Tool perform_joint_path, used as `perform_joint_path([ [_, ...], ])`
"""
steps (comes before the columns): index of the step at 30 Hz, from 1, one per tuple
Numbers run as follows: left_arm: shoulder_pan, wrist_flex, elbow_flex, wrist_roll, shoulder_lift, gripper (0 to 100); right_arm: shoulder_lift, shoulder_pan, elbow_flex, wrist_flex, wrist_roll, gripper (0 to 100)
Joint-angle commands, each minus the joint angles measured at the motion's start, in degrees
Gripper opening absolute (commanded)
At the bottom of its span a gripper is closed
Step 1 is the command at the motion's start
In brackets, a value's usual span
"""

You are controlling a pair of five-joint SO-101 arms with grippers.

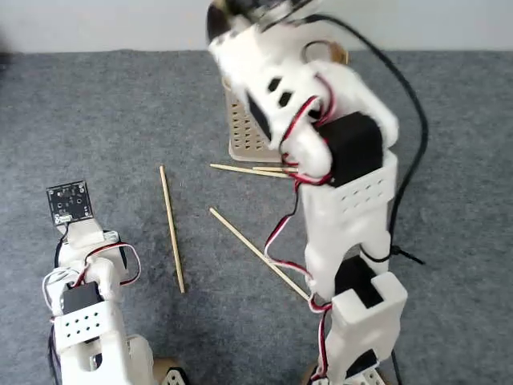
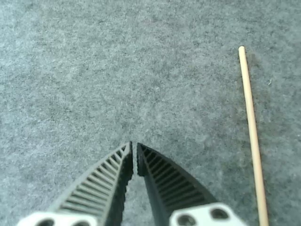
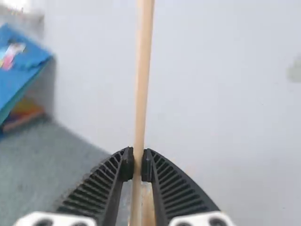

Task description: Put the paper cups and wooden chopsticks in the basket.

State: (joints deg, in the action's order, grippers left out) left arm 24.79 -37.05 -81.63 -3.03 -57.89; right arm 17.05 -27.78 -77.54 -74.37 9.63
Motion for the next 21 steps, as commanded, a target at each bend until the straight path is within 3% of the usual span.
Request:
perform_joint_path([
  [1,0.2,1.1,0.3,0.8,-1.1,2,2.2,3.6,-1.4,7.4,-3.0,0.7],
  [7,0.2,1.1,0.3,0.8,-1.1,2,8.3,6.1,-5.0,12.4,-3.3,0.7],
  [13,0.2,1.1,0.3,0.8,-1.1,2,13.4,3.3,-19.5,0.1,-3.3,0.6],
  [21,0.2,1.1,0.3,0.8,-1.1,2,14.3,3.9,-19.0,-3.1,-6.1,0.6],
])
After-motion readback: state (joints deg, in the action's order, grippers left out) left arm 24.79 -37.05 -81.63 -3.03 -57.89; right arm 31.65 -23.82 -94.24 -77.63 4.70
